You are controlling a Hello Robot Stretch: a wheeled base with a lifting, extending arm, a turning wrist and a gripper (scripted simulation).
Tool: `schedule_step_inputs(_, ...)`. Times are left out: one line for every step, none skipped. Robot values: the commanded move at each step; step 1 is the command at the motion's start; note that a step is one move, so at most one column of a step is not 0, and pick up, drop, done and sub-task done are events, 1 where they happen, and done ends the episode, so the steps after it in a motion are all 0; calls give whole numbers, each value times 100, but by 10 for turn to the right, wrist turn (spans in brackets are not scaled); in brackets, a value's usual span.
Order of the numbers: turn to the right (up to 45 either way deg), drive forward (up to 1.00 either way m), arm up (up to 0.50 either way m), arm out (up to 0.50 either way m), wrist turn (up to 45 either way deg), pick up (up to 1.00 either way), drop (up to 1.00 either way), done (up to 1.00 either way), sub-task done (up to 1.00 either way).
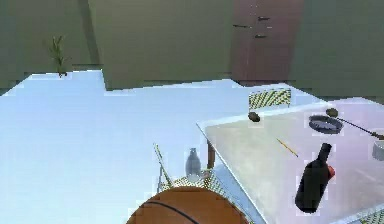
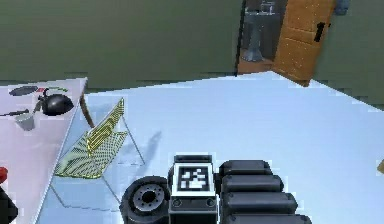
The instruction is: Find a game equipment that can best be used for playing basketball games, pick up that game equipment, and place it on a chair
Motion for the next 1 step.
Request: schedule_step_inputs(-450, 0, 0, 0, 0, 0, 0, 0, 0)
